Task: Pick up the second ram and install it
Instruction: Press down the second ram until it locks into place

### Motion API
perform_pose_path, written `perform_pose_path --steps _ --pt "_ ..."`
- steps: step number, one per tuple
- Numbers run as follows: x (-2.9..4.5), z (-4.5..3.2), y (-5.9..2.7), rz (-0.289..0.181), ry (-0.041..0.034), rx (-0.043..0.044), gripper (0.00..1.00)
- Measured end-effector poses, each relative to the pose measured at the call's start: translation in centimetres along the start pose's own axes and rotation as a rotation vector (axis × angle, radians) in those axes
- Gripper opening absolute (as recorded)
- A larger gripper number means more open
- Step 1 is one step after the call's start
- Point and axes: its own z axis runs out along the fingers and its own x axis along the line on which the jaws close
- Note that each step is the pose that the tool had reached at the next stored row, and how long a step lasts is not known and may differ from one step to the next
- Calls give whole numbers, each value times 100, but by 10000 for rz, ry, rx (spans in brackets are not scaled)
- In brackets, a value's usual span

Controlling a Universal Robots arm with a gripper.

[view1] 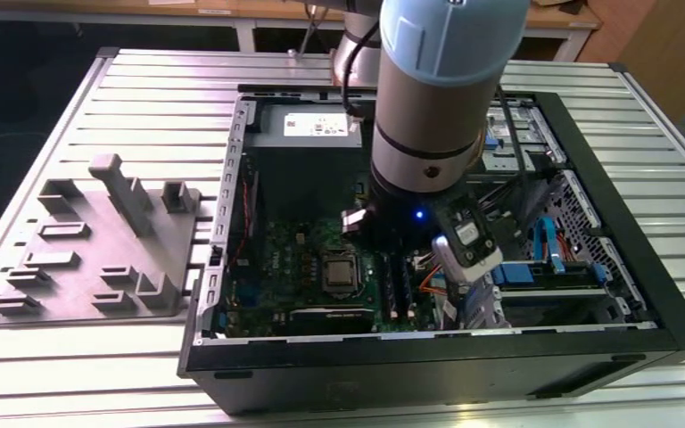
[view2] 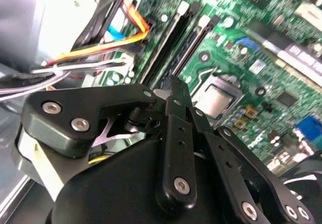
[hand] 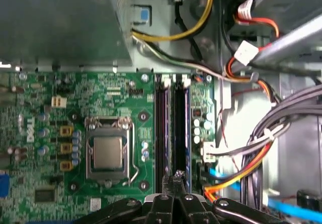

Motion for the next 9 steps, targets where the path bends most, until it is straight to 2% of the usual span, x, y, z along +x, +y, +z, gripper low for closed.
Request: perform_pose_path --steps 5,9 --pt "4 10 122 1 0 -1 7" --pt "2 -20 129 0 0 0 7"
